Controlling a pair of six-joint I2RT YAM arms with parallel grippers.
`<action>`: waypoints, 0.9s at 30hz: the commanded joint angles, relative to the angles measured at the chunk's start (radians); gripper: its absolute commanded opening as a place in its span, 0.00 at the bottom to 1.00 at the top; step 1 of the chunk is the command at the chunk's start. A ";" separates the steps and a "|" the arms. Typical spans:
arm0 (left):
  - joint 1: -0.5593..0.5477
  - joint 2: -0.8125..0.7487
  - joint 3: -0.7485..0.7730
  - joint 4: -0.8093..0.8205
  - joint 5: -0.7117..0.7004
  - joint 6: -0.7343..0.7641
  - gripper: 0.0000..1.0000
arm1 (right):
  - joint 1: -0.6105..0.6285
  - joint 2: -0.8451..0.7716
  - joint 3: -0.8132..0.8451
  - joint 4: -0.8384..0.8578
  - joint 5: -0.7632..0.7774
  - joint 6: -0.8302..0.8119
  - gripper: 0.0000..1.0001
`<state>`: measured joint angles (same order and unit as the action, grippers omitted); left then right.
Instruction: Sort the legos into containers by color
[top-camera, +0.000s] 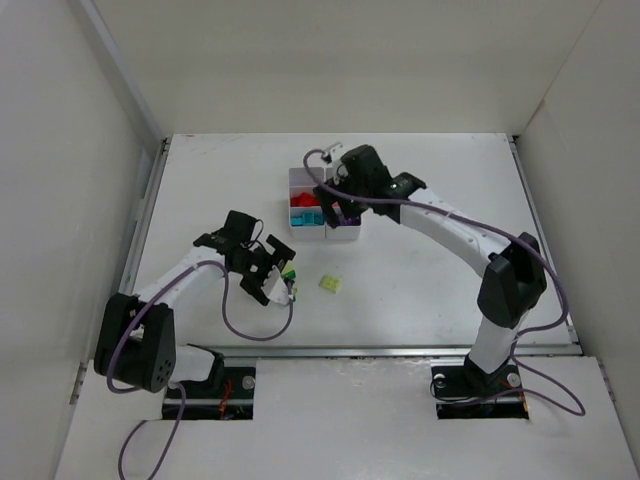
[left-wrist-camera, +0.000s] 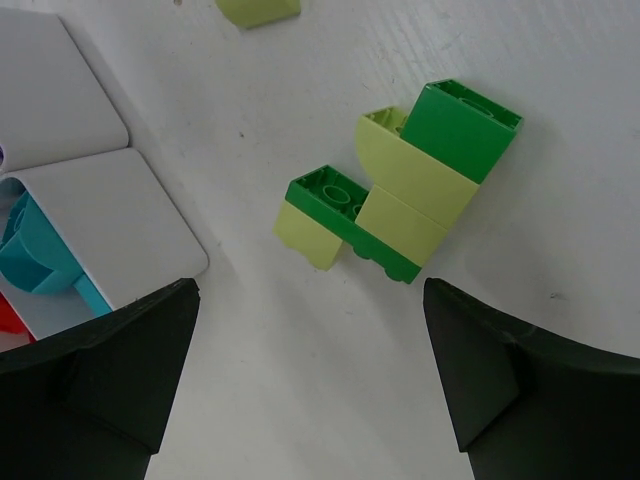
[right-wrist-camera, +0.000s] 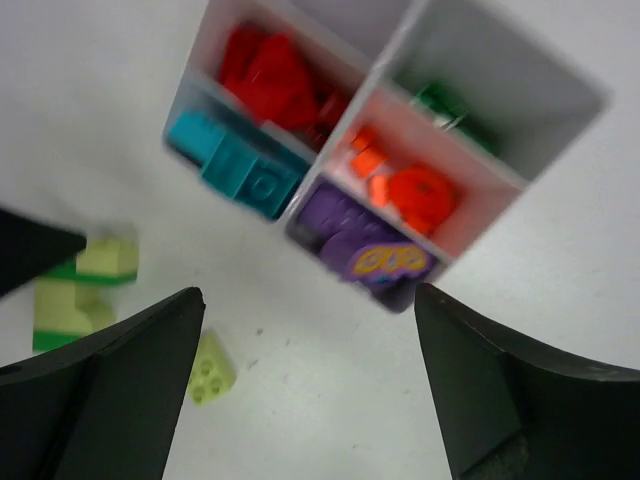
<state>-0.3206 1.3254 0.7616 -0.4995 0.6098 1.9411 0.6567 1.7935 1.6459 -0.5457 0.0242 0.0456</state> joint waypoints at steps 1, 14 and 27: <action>-0.005 -0.044 0.005 -0.079 0.042 0.173 0.94 | 0.070 0.018 -0.116 -0.066 -0.105 -0.127 0.92; 0.051 -0.236 -0.152 -0.050 0.039 -0.094 0.98 | 0.205 0.069 -0.299 -0.033 -0.055 -0.161 0.90; 0.061 -0.406 -0.263 0.012 -0.021 -0.245 1.00 | 0.227 0.178 -0.287 -0.002 -0.029 -0.128 0.60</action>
<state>-0.2661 0.9455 0.5213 -0.4831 0.5877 1.7302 0.8810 1.9472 1.3441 -0.5758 -0.0113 -0.0959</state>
